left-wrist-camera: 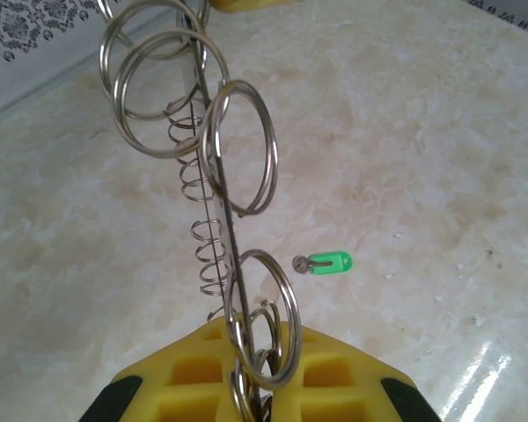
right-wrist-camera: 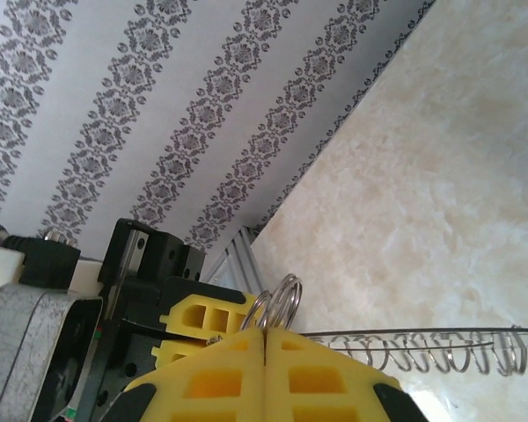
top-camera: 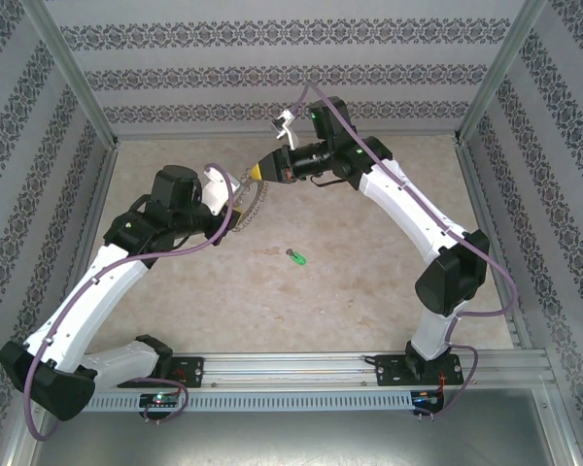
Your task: Put the keys on the keyring
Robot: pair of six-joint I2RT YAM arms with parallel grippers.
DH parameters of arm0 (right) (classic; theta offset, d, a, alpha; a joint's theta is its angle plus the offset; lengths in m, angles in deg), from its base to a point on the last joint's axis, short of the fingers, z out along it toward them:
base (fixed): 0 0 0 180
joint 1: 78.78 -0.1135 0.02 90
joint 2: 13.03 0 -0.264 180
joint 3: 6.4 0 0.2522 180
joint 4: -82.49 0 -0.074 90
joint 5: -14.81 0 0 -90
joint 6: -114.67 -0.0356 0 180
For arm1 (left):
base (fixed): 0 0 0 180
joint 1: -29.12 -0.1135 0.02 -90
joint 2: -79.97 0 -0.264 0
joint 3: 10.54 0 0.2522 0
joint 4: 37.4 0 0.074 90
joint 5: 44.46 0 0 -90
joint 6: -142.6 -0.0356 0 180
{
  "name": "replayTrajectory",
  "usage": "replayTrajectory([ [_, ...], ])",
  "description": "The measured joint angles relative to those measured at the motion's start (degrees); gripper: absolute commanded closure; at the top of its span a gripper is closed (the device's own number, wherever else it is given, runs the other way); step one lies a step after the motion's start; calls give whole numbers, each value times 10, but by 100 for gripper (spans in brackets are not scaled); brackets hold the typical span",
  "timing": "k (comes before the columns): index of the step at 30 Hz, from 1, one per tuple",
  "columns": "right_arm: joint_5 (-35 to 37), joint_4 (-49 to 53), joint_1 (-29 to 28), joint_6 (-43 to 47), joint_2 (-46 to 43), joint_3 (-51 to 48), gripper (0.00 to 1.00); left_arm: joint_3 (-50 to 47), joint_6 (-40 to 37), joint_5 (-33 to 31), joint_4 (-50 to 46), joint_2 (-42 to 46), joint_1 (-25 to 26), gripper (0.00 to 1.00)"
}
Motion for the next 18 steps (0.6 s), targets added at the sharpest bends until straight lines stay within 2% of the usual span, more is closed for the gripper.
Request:
replayTrajectory([
  [4,22,2,-7,43,-19,-11,100,-1,13,20,6,1,-3,100],
  [8,45,-17,-18,88,-68,-56,100,-4,26,68,13,5,-7,100],
  [12,63,-36,-24,128,-109,-88,100,-10,49,130,32,13,-16,78],
  [18,59,-54,-33,164,-126,-92,100,-21,84,192,57,17,-26,50],
])
